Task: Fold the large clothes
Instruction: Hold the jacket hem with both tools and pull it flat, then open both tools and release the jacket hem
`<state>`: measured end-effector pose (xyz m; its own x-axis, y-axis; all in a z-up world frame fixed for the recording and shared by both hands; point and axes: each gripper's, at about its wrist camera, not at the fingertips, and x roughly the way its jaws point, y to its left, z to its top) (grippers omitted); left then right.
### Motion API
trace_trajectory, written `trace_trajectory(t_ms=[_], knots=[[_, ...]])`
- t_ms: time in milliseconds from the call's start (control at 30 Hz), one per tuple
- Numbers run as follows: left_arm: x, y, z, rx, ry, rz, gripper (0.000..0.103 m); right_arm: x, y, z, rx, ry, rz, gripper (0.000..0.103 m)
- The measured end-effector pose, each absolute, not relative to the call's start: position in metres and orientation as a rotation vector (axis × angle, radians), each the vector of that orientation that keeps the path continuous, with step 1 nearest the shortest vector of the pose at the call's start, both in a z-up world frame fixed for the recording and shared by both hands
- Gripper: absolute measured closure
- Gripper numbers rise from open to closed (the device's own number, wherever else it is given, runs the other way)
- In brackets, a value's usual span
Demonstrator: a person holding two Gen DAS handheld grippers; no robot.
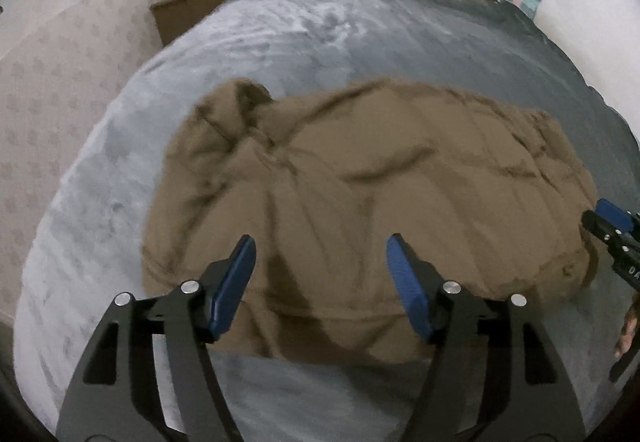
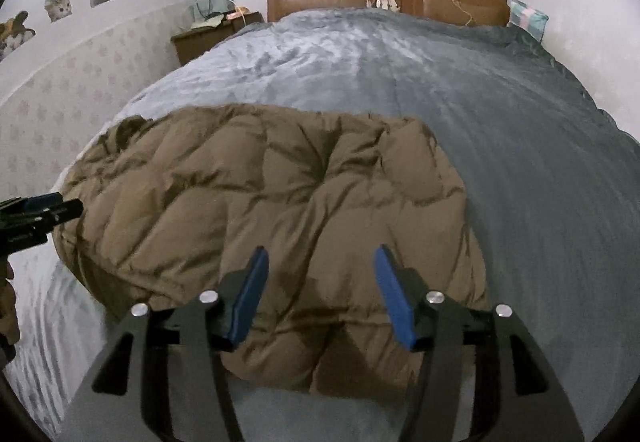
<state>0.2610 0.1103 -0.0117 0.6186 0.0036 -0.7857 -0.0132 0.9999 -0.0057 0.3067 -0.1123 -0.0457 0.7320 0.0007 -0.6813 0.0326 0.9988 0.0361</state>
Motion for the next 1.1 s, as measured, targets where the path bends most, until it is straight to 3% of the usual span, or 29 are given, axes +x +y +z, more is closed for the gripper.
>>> trace_trajectory(t_ms=[67, 467, 767, 900, 967, 1100], knots=[[0.263, 0.106, -0.023, 0.002, 0.925, 0.01, 0.042, 0.31, -0.113, -0.055, 0.045, 0.777, -0.02, 0.047], [0.296, 0.094, -0.082, 0.085, 1.015, 0.051, 0.042, 0.333, -0.109, -0.107, 0.015, 0.88, -0.056, 0.047], [0.314, 0.095, -0.097, 0.081, 1.052, 0.023, 0.04, 0.346, -0.104, -0.119, 0.007, 0.911, -0.065, 0.047], [0.318, 0.1, -0.078, 0.058, 1.048, 0.015, 0.04, 0.339, -0.106, -0.105, 0.035, 0.909, -0.048, 0.047], [0.304, 0.111, -0.072, 0.038, 1.036, 0.004, 0.038, 0.328, -0.114, -0.091, 0.061, 0.883, -0.019, 0.047], [0.283, 0.132, -0.044, 0.052, 0.97, 0.023, 0.017, 0.303, -0.145, -0.059, 0.12, 0.793, -0.037, 0.045]])
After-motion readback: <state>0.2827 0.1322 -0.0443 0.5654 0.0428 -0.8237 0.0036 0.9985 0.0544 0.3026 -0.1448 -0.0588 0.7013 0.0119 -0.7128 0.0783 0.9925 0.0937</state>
